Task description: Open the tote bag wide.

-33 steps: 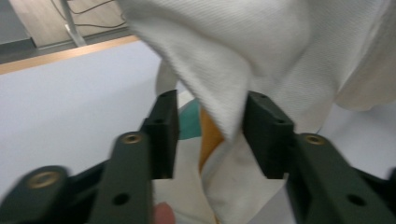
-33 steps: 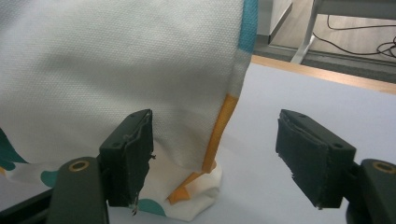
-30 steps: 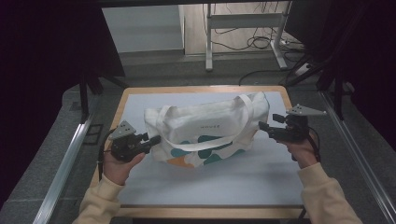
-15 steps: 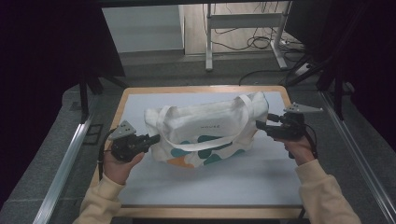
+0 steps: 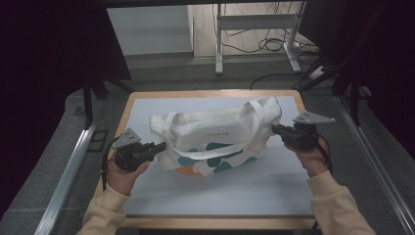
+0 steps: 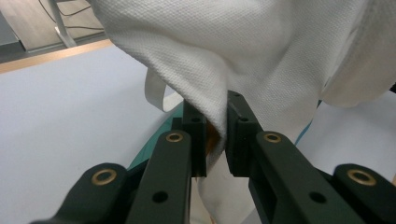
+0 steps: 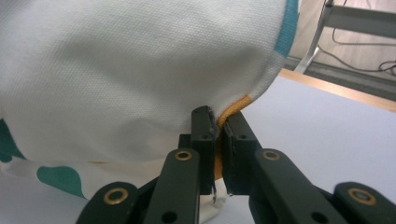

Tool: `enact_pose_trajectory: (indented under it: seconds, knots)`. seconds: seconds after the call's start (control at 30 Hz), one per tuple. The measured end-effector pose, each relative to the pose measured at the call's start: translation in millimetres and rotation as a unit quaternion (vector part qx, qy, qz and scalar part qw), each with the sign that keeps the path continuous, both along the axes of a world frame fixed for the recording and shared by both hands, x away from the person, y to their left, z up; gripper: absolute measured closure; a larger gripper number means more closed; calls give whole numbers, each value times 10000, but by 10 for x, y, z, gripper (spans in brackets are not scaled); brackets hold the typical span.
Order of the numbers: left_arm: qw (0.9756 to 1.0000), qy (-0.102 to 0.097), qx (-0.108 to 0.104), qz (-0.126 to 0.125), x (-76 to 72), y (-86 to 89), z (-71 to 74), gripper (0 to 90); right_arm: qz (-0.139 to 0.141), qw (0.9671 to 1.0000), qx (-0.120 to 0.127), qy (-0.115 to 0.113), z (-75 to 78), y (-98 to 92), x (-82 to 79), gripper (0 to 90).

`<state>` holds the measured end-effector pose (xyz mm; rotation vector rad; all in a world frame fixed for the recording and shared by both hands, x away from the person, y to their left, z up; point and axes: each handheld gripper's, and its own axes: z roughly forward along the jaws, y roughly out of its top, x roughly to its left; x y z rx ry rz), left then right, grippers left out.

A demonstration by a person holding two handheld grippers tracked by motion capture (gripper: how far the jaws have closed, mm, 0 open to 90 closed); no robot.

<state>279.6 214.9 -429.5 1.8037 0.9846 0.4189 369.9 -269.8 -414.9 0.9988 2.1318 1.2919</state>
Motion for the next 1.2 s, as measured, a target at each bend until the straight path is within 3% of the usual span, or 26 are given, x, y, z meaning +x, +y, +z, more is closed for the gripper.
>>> enact_pose_trajectory:
  seconds: [0.13, 0.37, 0.83, 1.2]
  knots:
    - [10000, 20, 39, -12, -33, 7, -38, 807, -7, 9999, -45, -146, -87, -17, -143, 846]
    - [9999, 89, 81, -24, -68, 5, -116, 812, 50, 9998, -95, -137, -231, -21, -266, 851]
    - [9996, 188, 183, -77, -174, -32, -315, 823, 97, 9999, -42, 19, -437, -17, -314, 852]
    - [9988, 251, 417, -75, -201, -77, -459, 831, 161, 9996, -126, 212, -597, 14, -316, 853]
